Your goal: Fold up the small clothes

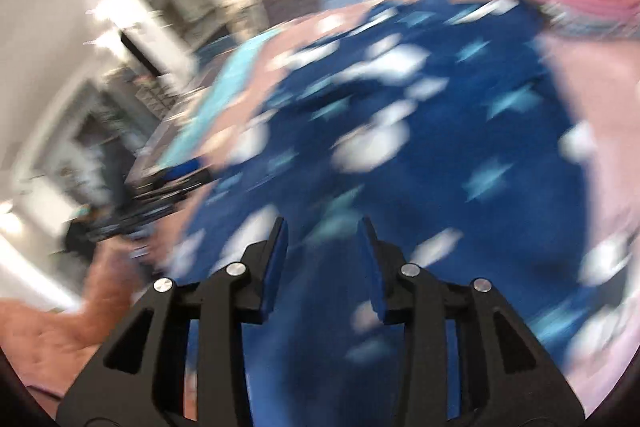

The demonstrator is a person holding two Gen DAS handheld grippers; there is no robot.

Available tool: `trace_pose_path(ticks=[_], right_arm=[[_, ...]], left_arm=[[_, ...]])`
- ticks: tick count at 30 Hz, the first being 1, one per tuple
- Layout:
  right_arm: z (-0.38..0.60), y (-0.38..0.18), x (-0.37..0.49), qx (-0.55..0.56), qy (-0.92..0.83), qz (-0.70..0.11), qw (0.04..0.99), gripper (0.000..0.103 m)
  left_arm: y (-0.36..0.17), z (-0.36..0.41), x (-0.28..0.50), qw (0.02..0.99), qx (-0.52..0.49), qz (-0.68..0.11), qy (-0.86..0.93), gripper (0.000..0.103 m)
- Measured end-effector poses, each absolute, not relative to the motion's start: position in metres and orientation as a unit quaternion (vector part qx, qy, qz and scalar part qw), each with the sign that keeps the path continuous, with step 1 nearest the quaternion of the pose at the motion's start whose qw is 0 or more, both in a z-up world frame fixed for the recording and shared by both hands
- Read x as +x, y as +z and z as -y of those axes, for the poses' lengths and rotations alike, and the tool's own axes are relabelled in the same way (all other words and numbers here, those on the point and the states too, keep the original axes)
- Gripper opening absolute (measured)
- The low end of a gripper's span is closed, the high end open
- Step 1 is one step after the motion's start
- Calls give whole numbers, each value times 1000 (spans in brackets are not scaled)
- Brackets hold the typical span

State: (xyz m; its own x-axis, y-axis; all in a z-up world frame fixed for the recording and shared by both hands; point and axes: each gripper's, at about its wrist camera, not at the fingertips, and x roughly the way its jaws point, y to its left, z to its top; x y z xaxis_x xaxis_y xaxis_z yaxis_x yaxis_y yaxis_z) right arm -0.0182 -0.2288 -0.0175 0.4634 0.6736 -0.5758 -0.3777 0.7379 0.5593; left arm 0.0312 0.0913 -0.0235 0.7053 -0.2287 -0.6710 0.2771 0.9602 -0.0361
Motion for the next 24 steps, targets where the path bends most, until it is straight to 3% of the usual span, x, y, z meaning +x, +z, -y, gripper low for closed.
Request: trace_pose_path(ticks=[3,10,12,22,23,24], right_arm=[[198,-25,-46,187,362,-431,805,38],[158,-67,-89,210,399,-494,744,38],[151,-78,-91,209,380,-506,745,32],[148,-79,-78,250,356,-513,740,33],[146,-80,-81,252,356,-510,741,29],[143,-76,-84,246,352,-506,748,5]], left_arm=[[-22,-101,10,930,27,-345,-123,85],[-32,-122,-32,932,-15,-344,-116,87],[-35,-127,-40,932,-14,-345,-108,87],[-51,-152,-69,921,-73,-359,-130,90],[-54,-153,-69,918,-85,-365,-132,90],[-56,-154,-70,915,-96,-367,-134,90]])
